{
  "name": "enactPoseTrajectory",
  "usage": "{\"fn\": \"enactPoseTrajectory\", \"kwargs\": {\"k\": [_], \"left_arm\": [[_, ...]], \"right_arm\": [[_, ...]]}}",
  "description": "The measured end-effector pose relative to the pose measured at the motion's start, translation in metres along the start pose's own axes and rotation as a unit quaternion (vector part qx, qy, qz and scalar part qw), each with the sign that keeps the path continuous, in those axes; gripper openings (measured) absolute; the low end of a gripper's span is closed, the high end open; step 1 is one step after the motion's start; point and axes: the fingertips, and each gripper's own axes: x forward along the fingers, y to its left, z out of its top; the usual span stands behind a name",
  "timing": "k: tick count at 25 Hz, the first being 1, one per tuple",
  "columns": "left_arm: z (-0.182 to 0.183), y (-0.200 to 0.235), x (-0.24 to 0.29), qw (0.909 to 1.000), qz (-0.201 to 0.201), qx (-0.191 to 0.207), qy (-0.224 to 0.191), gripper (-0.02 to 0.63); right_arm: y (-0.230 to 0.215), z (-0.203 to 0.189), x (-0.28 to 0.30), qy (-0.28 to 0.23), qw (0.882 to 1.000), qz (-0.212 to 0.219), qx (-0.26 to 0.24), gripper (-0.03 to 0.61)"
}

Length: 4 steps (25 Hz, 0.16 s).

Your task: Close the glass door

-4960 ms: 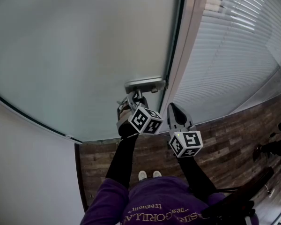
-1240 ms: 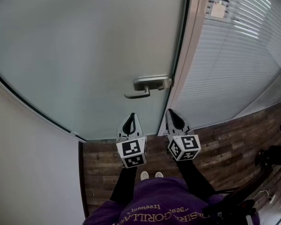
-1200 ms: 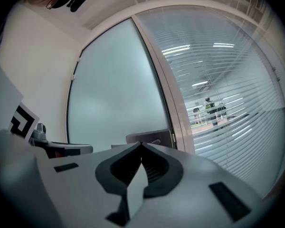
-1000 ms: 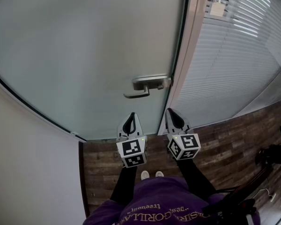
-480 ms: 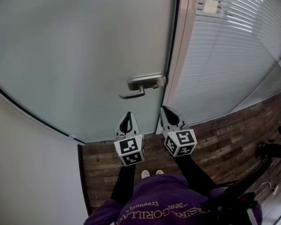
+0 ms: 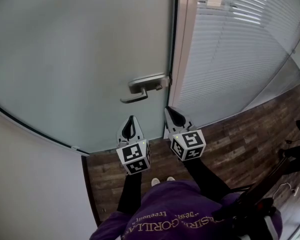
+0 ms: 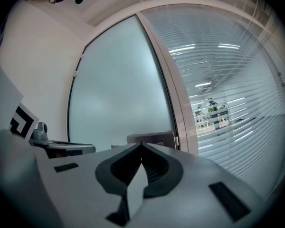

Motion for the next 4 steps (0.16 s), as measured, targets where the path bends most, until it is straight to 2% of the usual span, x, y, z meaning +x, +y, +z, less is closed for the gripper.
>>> {"fn": "enactPoseTrajectory", "kwargs": {"k": [4], "left_arm": [[0.0008,0.0015,0.0033,1.0000,0.001,0.007,-0.001,0.002]], "right_arm": [[-0.0020,0.0025,0.0042,-0.002,1.000,-0.001,-0.002,-0.003]]}}
